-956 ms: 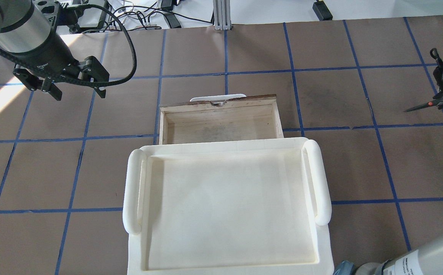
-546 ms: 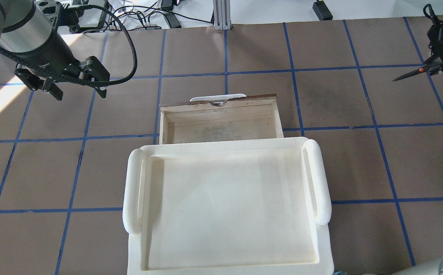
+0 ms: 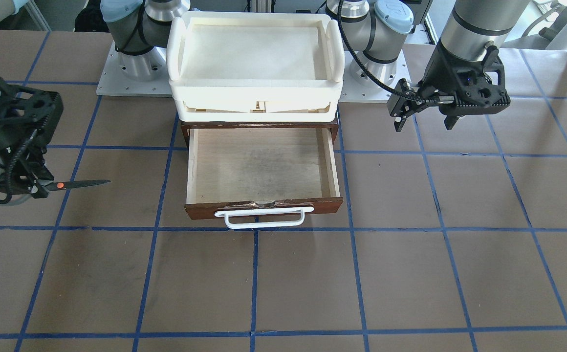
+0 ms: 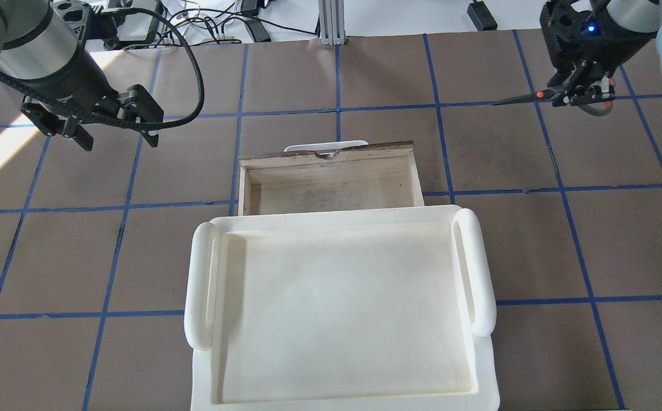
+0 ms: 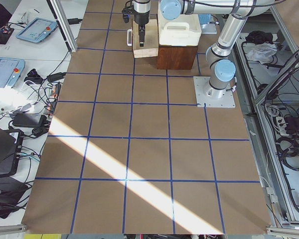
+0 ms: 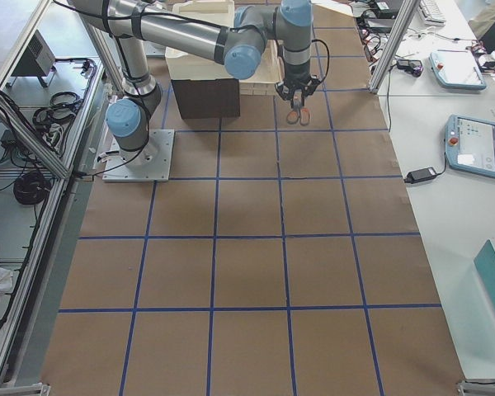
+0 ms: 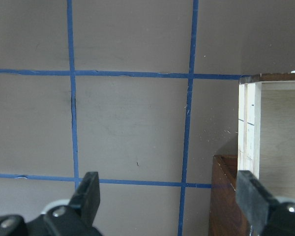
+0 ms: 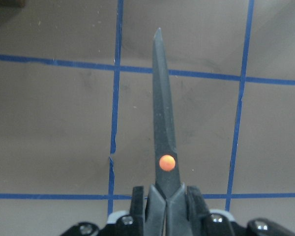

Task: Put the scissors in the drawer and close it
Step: 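Carry the scissors with the right gripper over the open drawer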

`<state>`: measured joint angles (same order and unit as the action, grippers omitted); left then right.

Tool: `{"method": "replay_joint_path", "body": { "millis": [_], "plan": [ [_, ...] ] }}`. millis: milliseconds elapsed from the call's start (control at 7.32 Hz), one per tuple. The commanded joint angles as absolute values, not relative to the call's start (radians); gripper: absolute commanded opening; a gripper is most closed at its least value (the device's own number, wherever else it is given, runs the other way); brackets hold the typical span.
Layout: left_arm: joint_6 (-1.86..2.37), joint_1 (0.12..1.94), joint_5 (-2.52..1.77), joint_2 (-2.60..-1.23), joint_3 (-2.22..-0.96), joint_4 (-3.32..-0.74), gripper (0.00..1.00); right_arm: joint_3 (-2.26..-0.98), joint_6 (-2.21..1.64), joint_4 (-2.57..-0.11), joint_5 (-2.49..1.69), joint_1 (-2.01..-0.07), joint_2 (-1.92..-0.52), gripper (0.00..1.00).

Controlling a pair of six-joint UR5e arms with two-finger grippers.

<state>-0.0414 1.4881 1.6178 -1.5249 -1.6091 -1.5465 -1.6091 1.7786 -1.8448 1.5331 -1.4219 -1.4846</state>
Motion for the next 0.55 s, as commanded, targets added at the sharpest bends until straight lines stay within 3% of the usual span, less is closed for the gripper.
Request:
{"method": "replay_joint_path", "body": {
  "millis": [0,410],
  "plan": [
    [-0.041,1.485,1.618,-1.523,-1.609,-1.548,1.0,-1.605,1.545,-1.87,1.586,-1.68,-1.483,0.0],
    [-0.041,1.48,1.624,-1.522,-1.609,-1.546,1.0,-1.609,1.367,-1.931,1.589,-1.897,-1.422,0.0]
  ]
}}
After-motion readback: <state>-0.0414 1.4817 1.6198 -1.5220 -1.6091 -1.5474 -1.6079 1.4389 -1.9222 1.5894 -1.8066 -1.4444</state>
